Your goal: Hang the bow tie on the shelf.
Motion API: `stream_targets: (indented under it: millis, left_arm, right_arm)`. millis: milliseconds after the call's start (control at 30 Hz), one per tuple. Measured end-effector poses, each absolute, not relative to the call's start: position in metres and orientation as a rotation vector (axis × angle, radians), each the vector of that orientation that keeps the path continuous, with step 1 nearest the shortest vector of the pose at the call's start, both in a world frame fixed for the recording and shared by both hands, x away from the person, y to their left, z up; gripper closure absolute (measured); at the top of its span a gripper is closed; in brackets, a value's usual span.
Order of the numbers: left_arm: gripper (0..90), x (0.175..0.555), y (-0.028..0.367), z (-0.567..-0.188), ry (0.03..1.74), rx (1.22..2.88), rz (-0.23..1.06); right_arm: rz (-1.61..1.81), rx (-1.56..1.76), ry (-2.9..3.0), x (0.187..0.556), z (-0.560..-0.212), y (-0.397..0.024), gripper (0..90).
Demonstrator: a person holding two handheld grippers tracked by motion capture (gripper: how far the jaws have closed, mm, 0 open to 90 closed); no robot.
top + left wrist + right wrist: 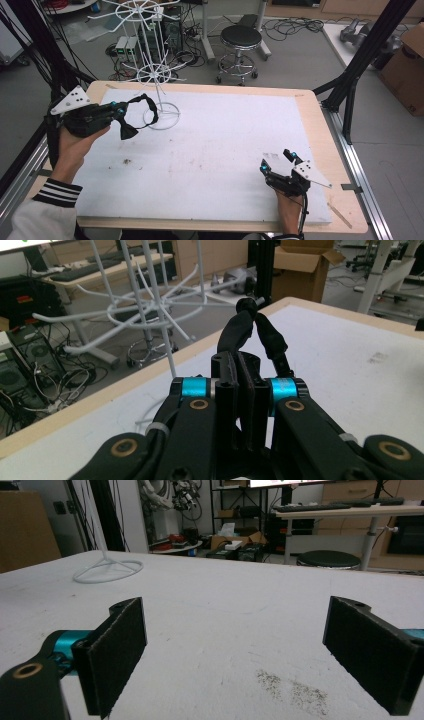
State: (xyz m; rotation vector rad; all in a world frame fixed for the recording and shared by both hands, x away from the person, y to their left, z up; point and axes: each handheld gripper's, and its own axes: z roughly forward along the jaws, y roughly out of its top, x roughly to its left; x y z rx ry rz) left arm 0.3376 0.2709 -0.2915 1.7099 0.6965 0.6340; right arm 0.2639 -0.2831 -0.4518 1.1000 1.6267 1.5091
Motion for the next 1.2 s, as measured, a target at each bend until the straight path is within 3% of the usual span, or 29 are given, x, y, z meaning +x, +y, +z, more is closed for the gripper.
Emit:
stream_targets:
  millis: [667,1200]
  left_arm:
    - [86.0,0.367,0.277,-0.291,0.795,1.611,0.689]
    - [86.0,0.386,0.272,-0.313,0.861,1.641,0.7]
  right_arm:
    - [1.512,1.101,1.627,0.264,-0.452,-0.283,9.4]
    - [1.511,1.098,1.627,0.264,-0.452,-0.284,9.4]
